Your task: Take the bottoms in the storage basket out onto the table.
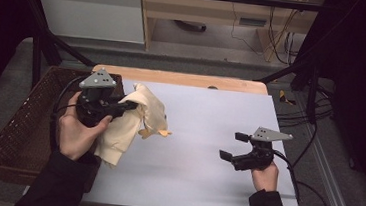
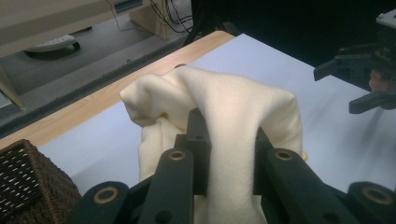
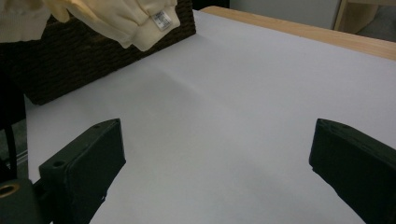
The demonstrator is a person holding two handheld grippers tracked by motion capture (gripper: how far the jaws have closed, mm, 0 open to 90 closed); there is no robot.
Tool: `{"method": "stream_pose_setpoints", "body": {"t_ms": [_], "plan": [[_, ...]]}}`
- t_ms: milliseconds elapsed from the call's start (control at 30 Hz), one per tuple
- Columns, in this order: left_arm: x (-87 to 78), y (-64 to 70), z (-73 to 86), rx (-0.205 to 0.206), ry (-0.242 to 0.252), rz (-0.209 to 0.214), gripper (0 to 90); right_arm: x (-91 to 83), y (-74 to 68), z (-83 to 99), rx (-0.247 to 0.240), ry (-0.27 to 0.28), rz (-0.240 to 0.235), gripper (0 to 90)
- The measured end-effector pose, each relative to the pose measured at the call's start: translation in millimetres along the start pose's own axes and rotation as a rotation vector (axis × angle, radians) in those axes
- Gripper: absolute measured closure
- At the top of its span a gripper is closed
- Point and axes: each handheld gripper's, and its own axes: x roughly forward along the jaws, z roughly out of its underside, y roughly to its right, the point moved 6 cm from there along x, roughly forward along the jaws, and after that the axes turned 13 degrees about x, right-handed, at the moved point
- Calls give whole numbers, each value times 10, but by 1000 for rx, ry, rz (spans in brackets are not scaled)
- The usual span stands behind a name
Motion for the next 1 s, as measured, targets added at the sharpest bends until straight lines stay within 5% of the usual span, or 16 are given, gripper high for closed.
{"method": "stream_pose_setpoints", "body": {"t_ms": [1000], "plan": [[481, 63, 211, -3, -89, 67, 777, 1, -1, 2, 1, -2, 0, 38]]}}
